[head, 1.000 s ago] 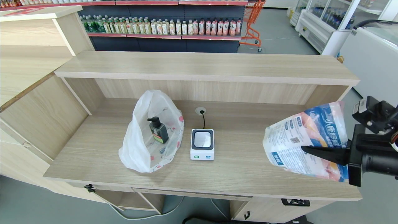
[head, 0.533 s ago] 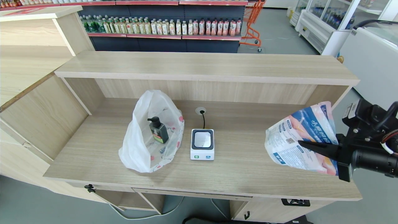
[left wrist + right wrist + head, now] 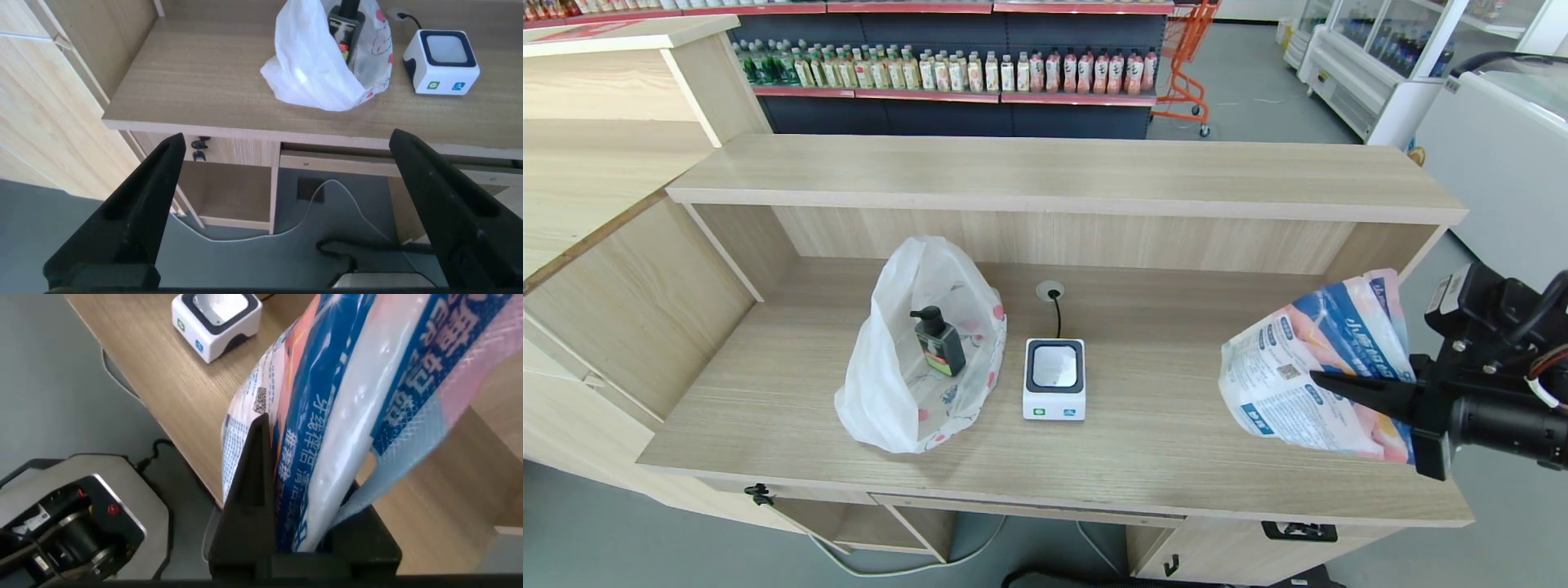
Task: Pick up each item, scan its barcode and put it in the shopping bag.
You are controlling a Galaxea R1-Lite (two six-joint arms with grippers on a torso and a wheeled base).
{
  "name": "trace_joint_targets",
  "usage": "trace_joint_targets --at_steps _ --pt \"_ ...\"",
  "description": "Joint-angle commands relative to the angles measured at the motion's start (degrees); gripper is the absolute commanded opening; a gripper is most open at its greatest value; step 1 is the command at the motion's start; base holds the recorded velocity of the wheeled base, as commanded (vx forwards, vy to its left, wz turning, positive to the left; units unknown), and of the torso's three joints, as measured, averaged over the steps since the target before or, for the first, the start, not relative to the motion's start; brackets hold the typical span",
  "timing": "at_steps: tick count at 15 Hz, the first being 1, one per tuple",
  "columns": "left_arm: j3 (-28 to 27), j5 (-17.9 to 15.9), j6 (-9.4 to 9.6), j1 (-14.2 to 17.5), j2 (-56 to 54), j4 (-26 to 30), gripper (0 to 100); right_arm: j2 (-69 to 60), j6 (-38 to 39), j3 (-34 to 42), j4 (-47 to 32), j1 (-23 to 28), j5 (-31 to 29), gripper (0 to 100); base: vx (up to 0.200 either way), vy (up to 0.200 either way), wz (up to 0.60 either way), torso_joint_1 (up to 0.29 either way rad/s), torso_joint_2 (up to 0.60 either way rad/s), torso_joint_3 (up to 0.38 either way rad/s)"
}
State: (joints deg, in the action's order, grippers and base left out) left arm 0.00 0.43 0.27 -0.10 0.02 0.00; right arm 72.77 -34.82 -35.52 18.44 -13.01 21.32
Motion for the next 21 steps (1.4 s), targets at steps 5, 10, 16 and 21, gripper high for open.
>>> trace_joint_targets --at_steps 5,10,16,21 --pt "0.0 0.0 0.0 0.0 0.0 0.0 100 3.8 0.4 -4.9 0.0 -0.1 2.1 0 0.0 0.08 0.0 0.001 0.0 0.002" --pt "0.0 0.0 0.0 0.0 0.0 0.0 100 10.8 0.6 -10.6 1.2 -0.3 6.5 0 0.0 0.2 0.0 0.004 0.01 0.003" --pt "0.0 0.0 0.17 0.0 0.0 0.0 100 26.1 1.2 -11.9 18.1 -0.1 8.8 0 0.0 0.1 0.0 -0.001 0.0 0.0" --pt "0.0 0.0 0.08 0.0 0.0 0.0 100 38.4 1.0 -12.9 32.4 2.2 12.3 0 0.0 0.0 0.0 0.0 0.0 0.0"
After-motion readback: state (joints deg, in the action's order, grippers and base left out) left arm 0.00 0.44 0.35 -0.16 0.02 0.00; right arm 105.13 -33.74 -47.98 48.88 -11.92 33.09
